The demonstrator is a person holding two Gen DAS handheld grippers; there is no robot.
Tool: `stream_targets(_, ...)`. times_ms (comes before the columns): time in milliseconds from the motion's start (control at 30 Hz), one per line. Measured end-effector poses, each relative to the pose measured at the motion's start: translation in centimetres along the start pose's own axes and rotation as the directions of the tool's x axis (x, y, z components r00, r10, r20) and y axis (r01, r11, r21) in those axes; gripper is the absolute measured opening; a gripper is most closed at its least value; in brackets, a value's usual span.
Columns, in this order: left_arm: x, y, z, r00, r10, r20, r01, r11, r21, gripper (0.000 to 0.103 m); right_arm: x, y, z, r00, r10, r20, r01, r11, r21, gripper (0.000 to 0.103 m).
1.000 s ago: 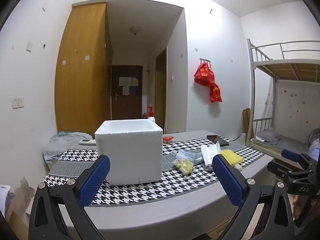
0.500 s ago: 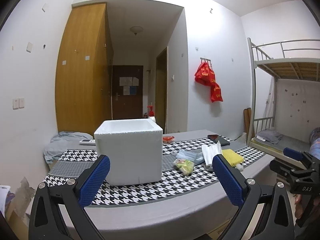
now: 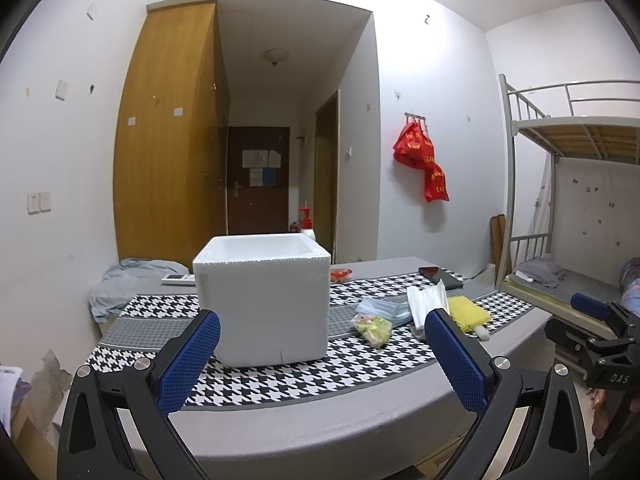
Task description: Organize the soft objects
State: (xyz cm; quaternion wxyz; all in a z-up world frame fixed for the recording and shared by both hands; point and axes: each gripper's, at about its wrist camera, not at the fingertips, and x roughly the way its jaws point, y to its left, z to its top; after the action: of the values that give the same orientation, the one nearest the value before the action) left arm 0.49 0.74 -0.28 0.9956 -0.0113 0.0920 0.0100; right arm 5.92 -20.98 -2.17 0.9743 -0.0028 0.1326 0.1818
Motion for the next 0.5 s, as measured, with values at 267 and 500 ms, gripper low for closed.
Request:
stream_targets(267,0.25,0.21,0.23,1.0,0.01,-0.009,-0.01,1.0,-0.008,0.102,-0.11,-0.02,0.11,1.0,-0.006,0.005,0.006,1.0,0.001,0.103)
stream_targets(500,0.61,0.41,0.12,0.999,0.03,-0.022,-0.03,0.999,-0.012,0.102,-0.22,0.02,0.08,1.0,-0.006,0.006,0.006,1.0,-0.002,0.103)
